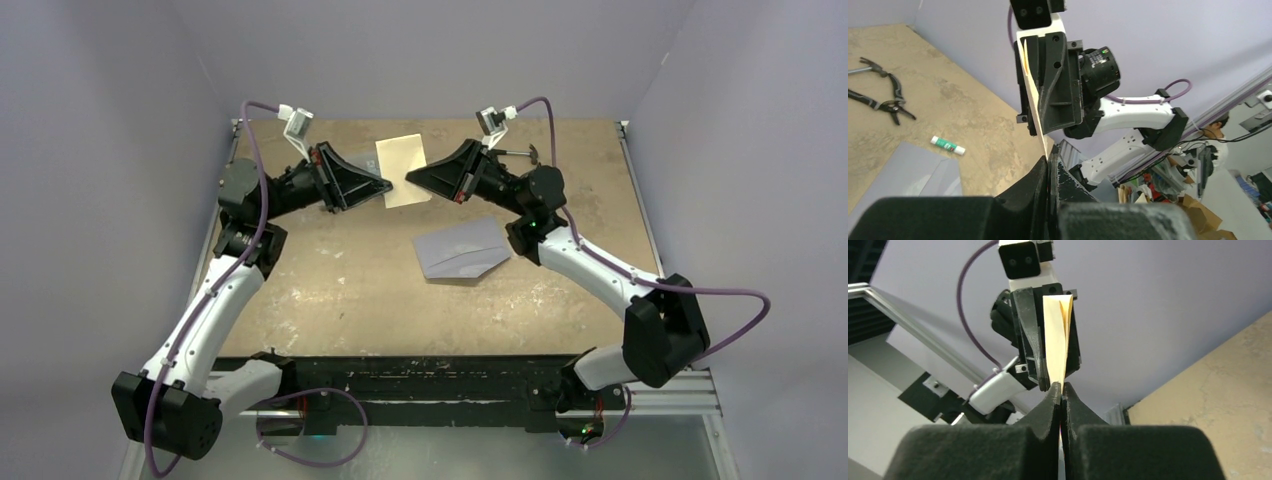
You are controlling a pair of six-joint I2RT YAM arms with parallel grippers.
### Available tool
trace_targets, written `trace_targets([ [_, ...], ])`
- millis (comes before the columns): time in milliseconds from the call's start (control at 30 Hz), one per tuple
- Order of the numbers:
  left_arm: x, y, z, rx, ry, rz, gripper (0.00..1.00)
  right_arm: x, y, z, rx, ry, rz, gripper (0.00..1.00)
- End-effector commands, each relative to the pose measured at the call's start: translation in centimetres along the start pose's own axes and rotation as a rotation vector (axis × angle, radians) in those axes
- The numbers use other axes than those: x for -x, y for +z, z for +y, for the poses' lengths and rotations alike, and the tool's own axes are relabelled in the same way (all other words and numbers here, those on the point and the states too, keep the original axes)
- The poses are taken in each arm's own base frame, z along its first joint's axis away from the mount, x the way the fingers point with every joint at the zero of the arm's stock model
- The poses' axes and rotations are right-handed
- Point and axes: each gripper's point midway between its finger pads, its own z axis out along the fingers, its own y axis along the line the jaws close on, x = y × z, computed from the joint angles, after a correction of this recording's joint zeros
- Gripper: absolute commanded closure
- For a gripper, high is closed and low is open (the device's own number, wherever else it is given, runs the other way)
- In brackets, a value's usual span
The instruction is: Place the letter into the envelope and seal it
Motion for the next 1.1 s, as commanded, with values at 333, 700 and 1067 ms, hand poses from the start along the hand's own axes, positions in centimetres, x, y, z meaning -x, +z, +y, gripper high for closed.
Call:
trace_targets([
  [333,-2.9,-3.1,14.3,0.651,0.014,0.09,0.15,-2.8,-11.8,-15.2,-0.945,-0.159,0.044,1.0],
  [700,-9.2,5.1,21.8,0.659,-0.017,0.133,0.2,-9.7,-24.2,-21.1,-1.345,0.027,0.136,1.0],
  [1067,-17.2,9.7,31.3,0.738,-0.02,0.255,0.27,-11.0,-31.2,-22.9,-1.561,0.093,0.079,1.0],
])
